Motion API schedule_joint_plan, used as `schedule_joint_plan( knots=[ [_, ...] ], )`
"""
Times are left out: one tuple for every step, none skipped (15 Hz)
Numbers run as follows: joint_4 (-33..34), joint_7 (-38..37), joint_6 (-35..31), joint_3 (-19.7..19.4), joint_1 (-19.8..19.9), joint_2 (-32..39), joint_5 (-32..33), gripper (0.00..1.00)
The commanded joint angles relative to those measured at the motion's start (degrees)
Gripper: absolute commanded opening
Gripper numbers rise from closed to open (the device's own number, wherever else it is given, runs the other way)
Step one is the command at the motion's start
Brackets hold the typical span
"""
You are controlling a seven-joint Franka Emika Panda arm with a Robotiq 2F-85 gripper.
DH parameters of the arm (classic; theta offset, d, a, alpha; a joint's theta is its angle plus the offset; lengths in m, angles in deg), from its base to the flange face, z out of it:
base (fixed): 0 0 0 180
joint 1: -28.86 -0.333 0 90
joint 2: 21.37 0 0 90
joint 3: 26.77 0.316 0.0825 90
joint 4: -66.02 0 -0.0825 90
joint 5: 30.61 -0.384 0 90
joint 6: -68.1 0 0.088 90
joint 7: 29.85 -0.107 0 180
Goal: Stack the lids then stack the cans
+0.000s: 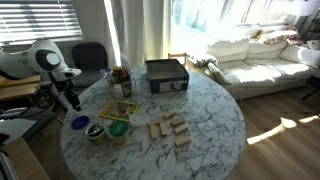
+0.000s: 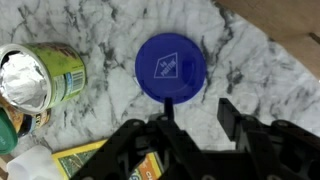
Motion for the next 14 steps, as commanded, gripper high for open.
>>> schedule_joint_plan(
  knots=[
    [0.56,0.39,3.05,-1.72,-0.13,-5.95,2.49,0.82],
    [1.06,0.10,3.47,-2.29,0.68,-7.16,3.60,0.91],
    [1.68,-0.23,3.21,-3.05,1.77,-8.15,4.80,0.98],
    [2.20,-0.63,3.26,-3.58,2.76,-8.99,6.56,1.00],
    [2.47,-0.57,1.45,-4.51,4.24,-9.45,8.30,1.00],
    [2.51,0.12,2.07,-2.81,2.92,-7.83,5.23,1.00],
    [2.80,0.42,2.07,-3.15,3.74,-8.52,5.57,1.00],
    [2.80,0.57,2.07,-3.15,3.91,-8.62,5.55,1.00],
    [2.80,0.56,2.07,-2.99,3.79,-8.46,5.55,1.00],
    [2.80,0.53,2.07,-2.76,3.60,-8.26,5.52,1.00],
    [3.69,-0.71,3.90,-2.70,3.72,-7.09,6.74,1.00],
    [5.21,-3.94,5.31,-3.41,4.76,-4.88,9.51,1.00],
    [6.50,-6.23,6.50,-4.35,5.86,-2.91,11.66,1.00],
    [7.53,-9.13,8.13,-5.08,6.45,-1.52,14.24,1.00]
  ],
)
